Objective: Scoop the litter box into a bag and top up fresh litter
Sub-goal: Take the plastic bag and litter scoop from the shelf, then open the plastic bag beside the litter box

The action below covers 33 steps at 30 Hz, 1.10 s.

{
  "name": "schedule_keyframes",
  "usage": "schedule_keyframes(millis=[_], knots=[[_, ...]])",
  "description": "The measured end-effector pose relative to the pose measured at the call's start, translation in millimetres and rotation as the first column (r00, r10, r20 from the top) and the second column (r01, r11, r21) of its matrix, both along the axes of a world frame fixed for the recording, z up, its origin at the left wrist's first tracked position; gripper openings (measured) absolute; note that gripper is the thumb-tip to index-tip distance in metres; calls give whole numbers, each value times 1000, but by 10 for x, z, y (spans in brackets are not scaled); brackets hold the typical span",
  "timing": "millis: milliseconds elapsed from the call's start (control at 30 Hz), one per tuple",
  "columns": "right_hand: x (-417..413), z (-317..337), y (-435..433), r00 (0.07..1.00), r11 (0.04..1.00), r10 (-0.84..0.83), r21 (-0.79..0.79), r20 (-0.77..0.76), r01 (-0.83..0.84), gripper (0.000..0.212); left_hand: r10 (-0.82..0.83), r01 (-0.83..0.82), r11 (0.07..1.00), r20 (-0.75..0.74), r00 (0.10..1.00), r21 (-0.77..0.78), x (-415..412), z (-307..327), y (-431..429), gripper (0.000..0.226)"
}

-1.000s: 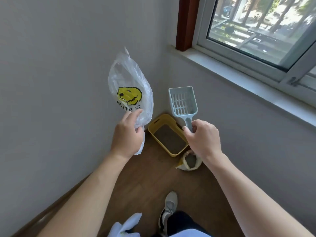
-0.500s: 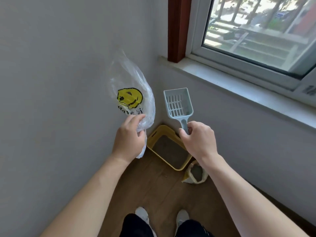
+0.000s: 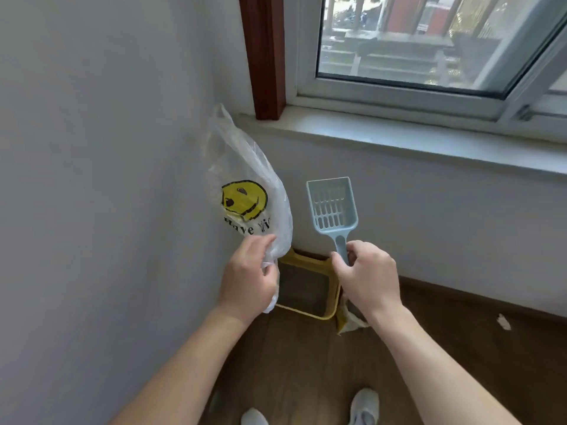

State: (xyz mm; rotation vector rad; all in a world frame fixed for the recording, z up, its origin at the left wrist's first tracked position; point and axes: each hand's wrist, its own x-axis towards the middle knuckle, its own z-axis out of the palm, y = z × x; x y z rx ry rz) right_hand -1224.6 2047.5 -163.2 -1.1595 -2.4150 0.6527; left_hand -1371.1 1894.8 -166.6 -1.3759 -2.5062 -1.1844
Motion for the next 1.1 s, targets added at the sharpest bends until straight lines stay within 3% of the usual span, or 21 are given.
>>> schedule_keyframes(millis=[333, 567, 800, 1100], knots=[[190, -898, 211, 998, 998, -53, -14, 33, 53, 24, -99, 100, 994, -42, 994, 36, -2, -919, 391, 43], [103, -2424, 262, 999, 999, -40, -23, 24, 41, 23, -170, 174, 984, -85, 982, 32, -87, -2396, 484, 42], [-4, -3995, 303, 988, 999, -42, 37, 147, 37, 25, -220, 221, 975, -67, 973, 3, -299, -4085, 481, 43], [-352, -4908, 407, 987, 1000, -4, -1, 158, 4, 26, -240, 232, 969, -109, 965, -80, -574, -5011, 477, 44]])
